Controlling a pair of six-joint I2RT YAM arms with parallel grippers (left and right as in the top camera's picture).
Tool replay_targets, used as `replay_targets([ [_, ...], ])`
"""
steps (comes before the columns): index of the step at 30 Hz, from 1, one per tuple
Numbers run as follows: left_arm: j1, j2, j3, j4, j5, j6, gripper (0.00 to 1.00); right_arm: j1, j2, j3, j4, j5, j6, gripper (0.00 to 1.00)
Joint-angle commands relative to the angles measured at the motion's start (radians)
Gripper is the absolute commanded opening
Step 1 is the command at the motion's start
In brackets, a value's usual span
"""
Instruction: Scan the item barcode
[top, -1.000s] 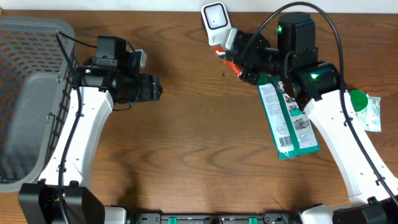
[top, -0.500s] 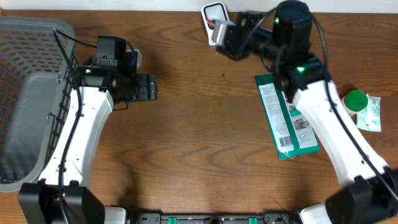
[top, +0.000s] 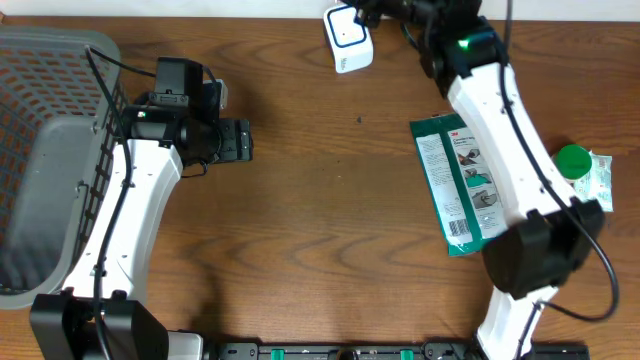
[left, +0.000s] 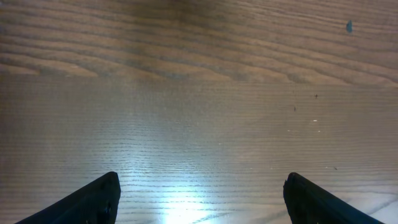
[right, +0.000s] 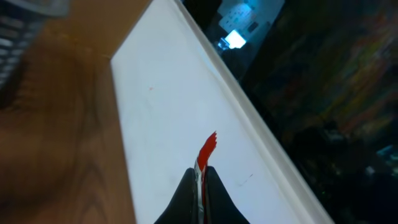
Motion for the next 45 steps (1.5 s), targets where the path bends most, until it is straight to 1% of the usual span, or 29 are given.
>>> replay_targets([
  [1,0.006,-0.004,0.014,0.000,-0.010,-0.002,0.85,-0.003,0.114,0.014,0.052,0.053,0.025,0.01],
  [6,0.006,-0.004,0.014,0.000,-0.010,-0.001,0.85,0.000,0.248,0.014,0.207,0.204,0.025,0.01],
  [9,0.006,-0.004,0.014,0.000,-0.010,-0.002,0.85,0.000,0.320,0.014,0.296,0.255,0.025,0.01],
  [14,0.006,-0.004,0.014,0.000,-0.010,-0.002,0.85,-0.006,0.425,0.014,0.459,0.269,0.024,0.01],
  [17,0.006,-0.004,0.014,0.000,-0.010,-0.002,0.85,-0.011,0.465,0.014,0.493,0.269,0.023,0.01],
  [22,0.006,-0.004,0.014,0.000,-0.010,-0.002,0.84,-0.017,0.500,0.014,0.498,0.272,-0.022,0.01],
  [30,0.006,-0.004,0.014,0.000,-0.010,-0.002,0.85,-0.015,0.534,0.014,0.463,0.272,-0.021,0.01],
  [35,0.006,-0.004,0.014,0.000,-0.010,-0.002,0.85,-0.006,0.534,0.014,0.364,0.199,-0.020,0.01],
  [38,0.006,-0.004,0.014,0.000,-0.010,-0.002,0.85,-0.003,0.534,0.014,0.345,0.138,0.030,0.01],
  [41,0.006,-0.004,0.014,0.000,-0.010,-0.002,0.85,-0.003,0.534,0.014,0.372,0.061,0.082,0.01],
  [45,0.006,-0.004,0.014,0.000,-0.010,-0.002,0.85,0.000,0.534,0.014,0.381,0.042,0.104,0.01],
])
